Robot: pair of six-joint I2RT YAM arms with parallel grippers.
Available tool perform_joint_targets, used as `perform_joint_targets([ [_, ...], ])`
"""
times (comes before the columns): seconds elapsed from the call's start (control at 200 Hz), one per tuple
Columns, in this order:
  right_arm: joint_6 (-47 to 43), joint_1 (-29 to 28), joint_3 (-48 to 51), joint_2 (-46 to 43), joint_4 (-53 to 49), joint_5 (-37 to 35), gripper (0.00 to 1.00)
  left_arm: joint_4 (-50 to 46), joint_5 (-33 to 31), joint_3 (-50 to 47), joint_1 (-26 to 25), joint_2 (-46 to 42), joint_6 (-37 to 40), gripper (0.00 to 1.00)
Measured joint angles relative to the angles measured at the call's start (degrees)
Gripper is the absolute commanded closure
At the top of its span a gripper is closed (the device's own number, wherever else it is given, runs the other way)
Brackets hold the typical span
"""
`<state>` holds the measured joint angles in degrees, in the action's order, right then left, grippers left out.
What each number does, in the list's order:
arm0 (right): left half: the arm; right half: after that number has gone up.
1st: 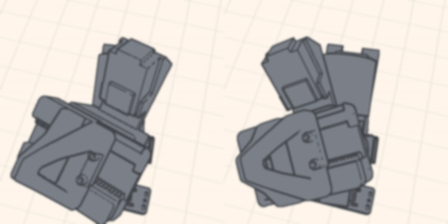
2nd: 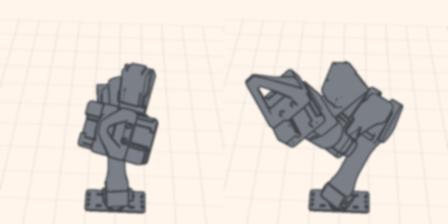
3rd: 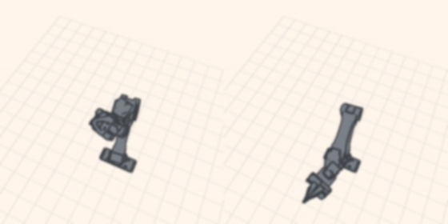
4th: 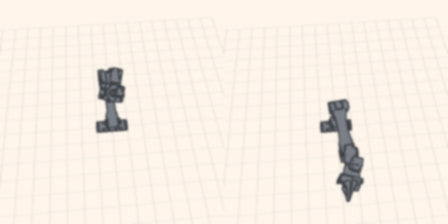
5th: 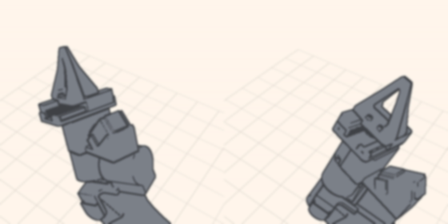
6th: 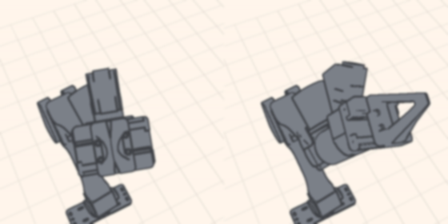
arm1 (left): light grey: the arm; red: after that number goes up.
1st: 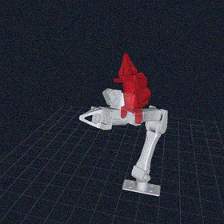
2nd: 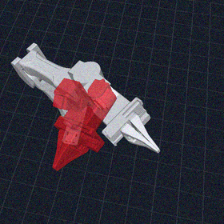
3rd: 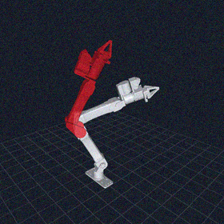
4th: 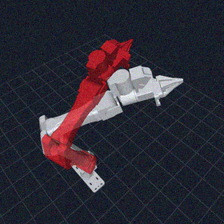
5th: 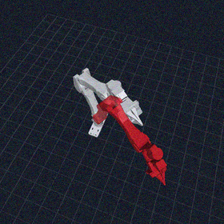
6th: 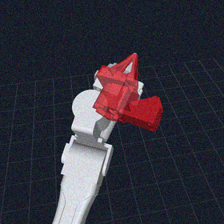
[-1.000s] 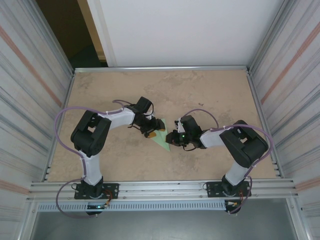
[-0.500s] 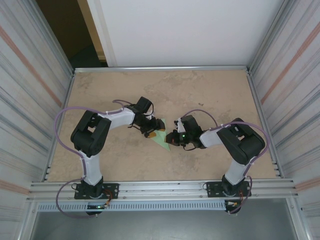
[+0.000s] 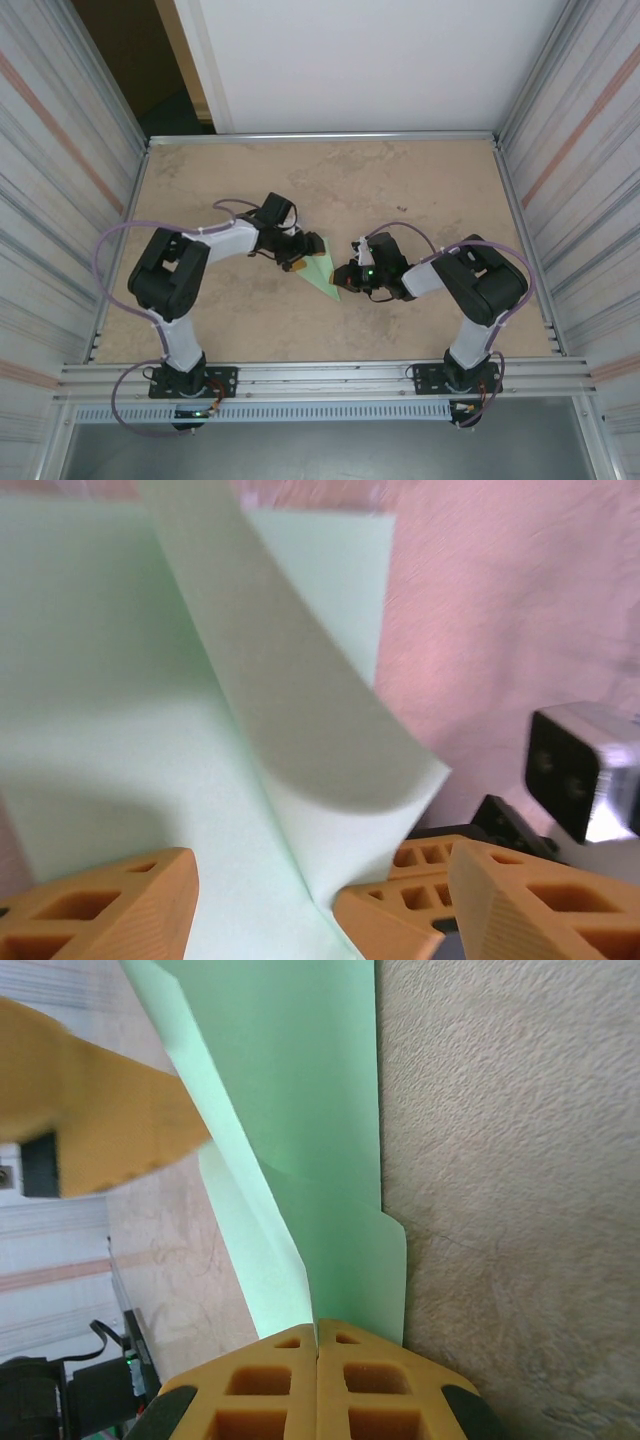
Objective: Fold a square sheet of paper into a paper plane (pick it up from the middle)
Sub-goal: Fourth fold the wing at the center of the table.
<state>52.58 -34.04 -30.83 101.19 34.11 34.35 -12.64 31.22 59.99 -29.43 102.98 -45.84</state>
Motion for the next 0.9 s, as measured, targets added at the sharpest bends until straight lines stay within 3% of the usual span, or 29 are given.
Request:
perform_joint_targets([
  [0.18, 0.02, 0.02, 0.00, 0.04, -0.02, 0.02, 0.95, 9.16, 1.27, -5.88, 0.55, -6.16, 0.00, 0.48],
  [0.456, 1.01, 0.28, -0.02, 0.11, -0.07, 0.09, 0.95, 21.94, 6.47, -12.94, -0.15, -3.63, -2.75, 0.73],
  [0.902, 1.03, 0.33, -0.13, 0.11, -0.44, 0.17, 0.94, 29.73, 9.94, -12.96, -0.96, 2.54, -3.74, 0.81],
])
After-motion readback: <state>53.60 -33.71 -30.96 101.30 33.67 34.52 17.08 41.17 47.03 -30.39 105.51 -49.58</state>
